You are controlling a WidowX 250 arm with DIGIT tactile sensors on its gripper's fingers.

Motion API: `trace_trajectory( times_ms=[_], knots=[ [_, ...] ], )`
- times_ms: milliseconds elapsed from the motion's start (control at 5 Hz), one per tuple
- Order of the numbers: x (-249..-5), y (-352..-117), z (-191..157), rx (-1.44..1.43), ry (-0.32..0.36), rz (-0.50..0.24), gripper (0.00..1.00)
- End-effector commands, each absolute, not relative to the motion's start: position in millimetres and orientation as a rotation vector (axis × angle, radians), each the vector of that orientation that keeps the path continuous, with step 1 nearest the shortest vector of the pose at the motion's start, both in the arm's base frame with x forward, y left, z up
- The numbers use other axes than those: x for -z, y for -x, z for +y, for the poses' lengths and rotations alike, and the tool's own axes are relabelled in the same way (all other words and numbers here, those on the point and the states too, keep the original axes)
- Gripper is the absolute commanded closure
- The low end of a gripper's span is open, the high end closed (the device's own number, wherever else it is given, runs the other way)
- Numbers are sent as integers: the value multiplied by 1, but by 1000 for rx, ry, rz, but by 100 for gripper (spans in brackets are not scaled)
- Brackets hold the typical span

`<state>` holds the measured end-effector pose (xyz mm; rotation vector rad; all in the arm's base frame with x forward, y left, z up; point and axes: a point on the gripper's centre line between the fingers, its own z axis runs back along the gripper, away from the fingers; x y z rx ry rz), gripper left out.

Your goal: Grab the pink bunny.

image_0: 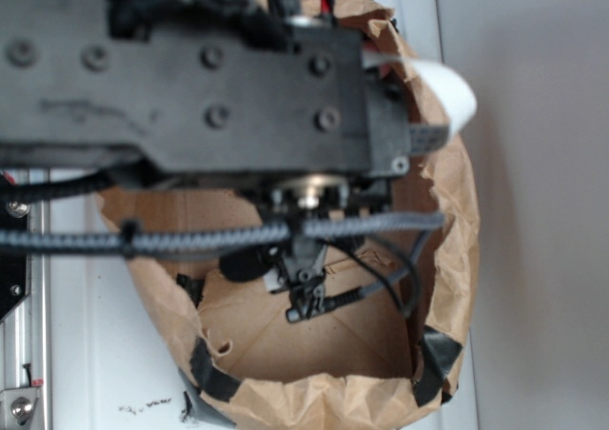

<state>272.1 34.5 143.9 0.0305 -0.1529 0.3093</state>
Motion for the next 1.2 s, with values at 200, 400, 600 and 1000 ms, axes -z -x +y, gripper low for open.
trace_trajectory(
  times_ms=[200,400,600,1000],
  knots=[
    [-142,-289,57,-391,-51,-206,0],
    [-142,-289,57,-391,-51,-206,0],
    [-141,-282,70,-384,10,-189,0],
    [-105,-305,110,-505,-27,-219,0]
  ],
)
